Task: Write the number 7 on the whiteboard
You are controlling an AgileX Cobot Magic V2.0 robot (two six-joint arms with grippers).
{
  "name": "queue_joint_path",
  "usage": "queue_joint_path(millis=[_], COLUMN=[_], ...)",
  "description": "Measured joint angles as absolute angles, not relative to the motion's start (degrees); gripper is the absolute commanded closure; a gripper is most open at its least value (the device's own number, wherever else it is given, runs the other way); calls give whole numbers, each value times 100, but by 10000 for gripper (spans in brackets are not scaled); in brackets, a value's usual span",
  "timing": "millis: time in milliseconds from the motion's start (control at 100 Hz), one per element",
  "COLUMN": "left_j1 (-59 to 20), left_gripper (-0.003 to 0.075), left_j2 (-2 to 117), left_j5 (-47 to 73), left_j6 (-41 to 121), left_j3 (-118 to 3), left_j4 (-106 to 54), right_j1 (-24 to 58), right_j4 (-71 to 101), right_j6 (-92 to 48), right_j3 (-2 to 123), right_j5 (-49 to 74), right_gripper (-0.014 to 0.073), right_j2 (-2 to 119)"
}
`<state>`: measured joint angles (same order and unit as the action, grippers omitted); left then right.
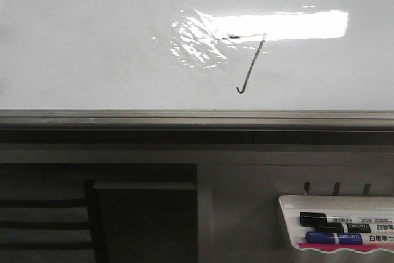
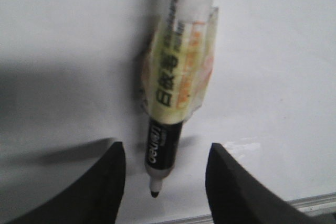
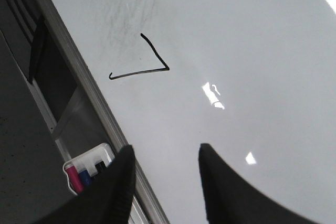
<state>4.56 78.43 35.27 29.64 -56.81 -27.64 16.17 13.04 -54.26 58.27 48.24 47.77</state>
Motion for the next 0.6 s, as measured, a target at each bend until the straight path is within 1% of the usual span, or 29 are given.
queue_joint_path(millis=[90,160,230,330,340,350,400,540,600], left_j1=[456,456,456,456,456,456,456,317,209], left_gripper=[385,385,385,385,385,385,385,385,385], left_j2=[7589,7327,7007,6485,6405,6364,6065,5095,4659], left_j5=[3700,3924,4168,4540,4594,4622,4772,4817,4713], left_j6=[2964,2964,2964,2964,2964,2964,2964,3063,3198], left_j3=[-5681,-5681,-5681,-5681,-5681,-5681,-5669,-5277,-4984], left_j4=[-2764,-2764,-2764,-2764,-2764,-2764,-2804,-2827,-2835], right_j1=[1617,1617,1617,1617,1617,1617,1617,1604,1604], right_j4=[1292,1255,1118,717,679,605,355,-215,-461], right_j6=[-5257,-4811,-4050,-2474,-2474,-2178,-1613,-779,-502], right_j3=[5827,5827,5827,5827,5827,5816,5773,5361,5107], right_j5=[4847,4869,4897,5078,5092,5127,5233,5370,5370], right_gripper=[334,334,335,335,335,335,335,338,369], right_j2=[4743,4696,4626,4565,4565,4551,4509,4320,4203])
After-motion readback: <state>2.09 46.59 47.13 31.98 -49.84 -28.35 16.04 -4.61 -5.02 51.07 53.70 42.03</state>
